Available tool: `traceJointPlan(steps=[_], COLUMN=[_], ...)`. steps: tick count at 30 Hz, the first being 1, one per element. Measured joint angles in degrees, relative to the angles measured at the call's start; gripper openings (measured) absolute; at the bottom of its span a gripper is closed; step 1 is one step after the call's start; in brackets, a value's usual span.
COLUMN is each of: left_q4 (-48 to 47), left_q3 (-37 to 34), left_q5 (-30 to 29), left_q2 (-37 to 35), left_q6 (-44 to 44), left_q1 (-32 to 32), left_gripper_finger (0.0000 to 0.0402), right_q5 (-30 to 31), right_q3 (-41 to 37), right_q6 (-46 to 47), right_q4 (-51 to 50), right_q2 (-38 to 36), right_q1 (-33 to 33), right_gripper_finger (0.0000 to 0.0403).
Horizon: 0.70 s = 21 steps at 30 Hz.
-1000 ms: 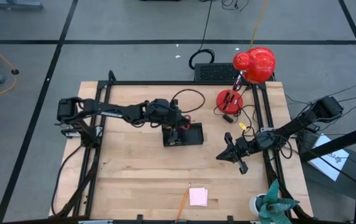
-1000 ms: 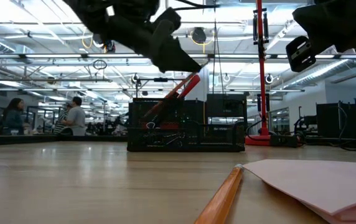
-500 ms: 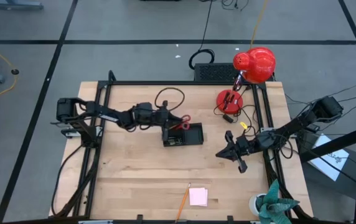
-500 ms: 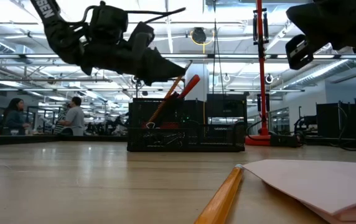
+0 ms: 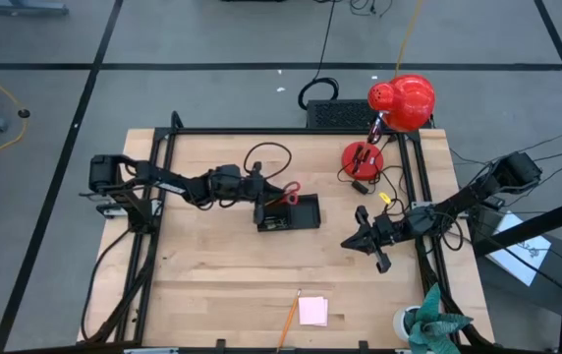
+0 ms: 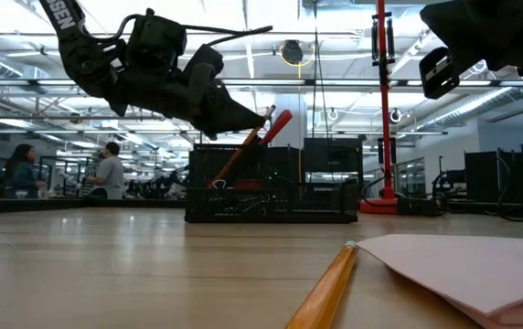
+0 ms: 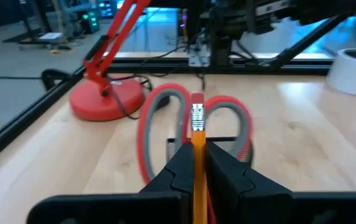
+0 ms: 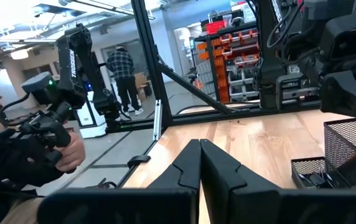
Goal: Pick and place office supplies into organizer
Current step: Put the left pencil into the desk organizer, then put the pencil into the desk organizer
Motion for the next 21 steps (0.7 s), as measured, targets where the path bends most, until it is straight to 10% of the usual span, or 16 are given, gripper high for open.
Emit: traceJointPlan(steps=[21], left_q4=[-0.84], left_q3=[0.26], left_q5=[-4.5], left_q2=[-5.14], left_q6=[3.77], left_q1=[-3.09], left_gripper_finger=[0.0191], right_q5=[-0.03], right_q3=[0.01], right_q6=[0.01], right_q4=[0.82], right_q2=[0.0], right_q1=[0.0], right_gripper_finger=[0.0])
